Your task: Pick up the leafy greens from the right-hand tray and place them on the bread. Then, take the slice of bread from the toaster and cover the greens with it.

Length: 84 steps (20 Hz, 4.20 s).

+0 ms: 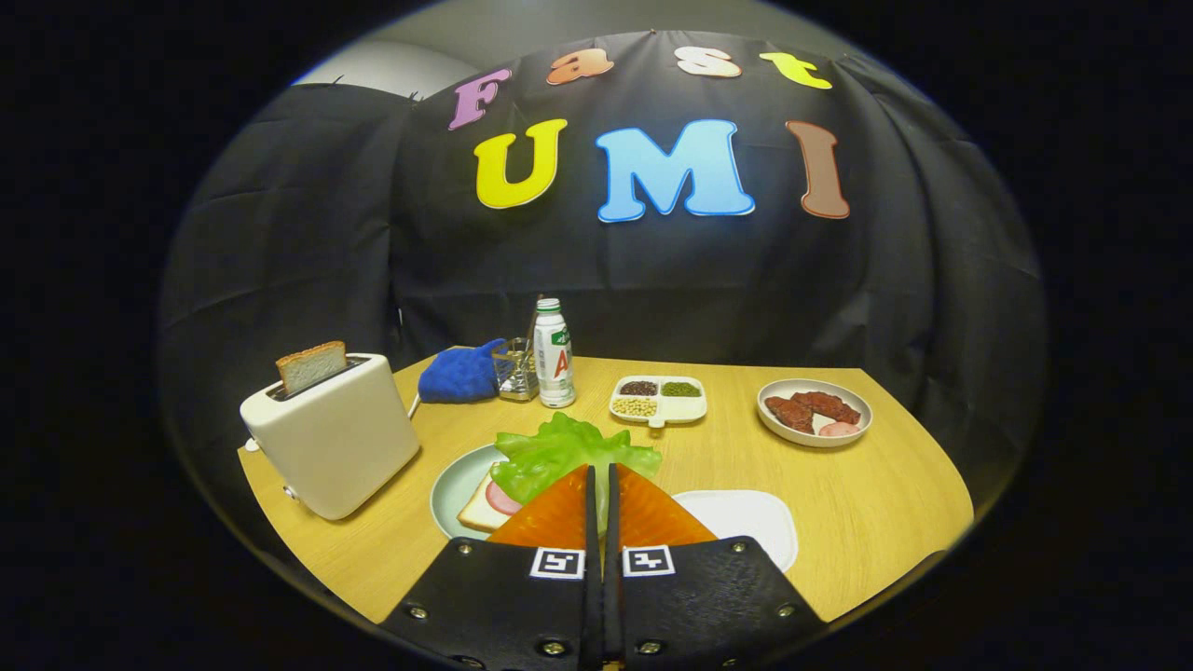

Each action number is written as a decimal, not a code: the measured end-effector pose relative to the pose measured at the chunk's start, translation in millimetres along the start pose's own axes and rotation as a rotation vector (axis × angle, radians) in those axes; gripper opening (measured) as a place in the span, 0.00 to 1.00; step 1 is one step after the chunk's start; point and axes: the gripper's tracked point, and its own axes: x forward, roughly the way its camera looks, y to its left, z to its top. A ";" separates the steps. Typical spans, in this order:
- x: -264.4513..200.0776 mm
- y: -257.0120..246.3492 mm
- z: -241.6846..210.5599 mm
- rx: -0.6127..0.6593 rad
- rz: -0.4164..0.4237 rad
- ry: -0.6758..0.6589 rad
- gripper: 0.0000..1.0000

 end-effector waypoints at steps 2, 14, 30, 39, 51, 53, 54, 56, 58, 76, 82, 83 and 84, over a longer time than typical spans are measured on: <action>12.5 21.6 -2.0 0.007 0.036 -0.007 0.01; 62.1 56.3 -40.0 0.009 0.064 0.089 0.01; 55.0 37.6 -53.5 0.048 0.000 0.086 0.32; 23.9 82.5 -0.7 0.048 -0.013 -0.135 0.32; 13.2 221.4 53.6 0.077 0.127 -0.215 0.32; 9.7 243.8 58.5 0.096 0.150 -0.209 0.32; 8.4 256.2 63.8 0.103 0.160 -0.216 0.32; 9.0 278.0 68.6 0.112 0.180 -0.224 0.32; 15.2 302.7 65.1 0.118 0.211 -0.191 0.32; 73.4 349.9 61.3 0.033 0.110 -0.145 0.12; 65.5 350.7 70.5 -0.001 0.107 -0.184 0.02; 61.7 349.3 77.8 0.000 0.107 -0.203 0.02; 59.8 348.1 82.1 0.004 0.111 -0.214 0.02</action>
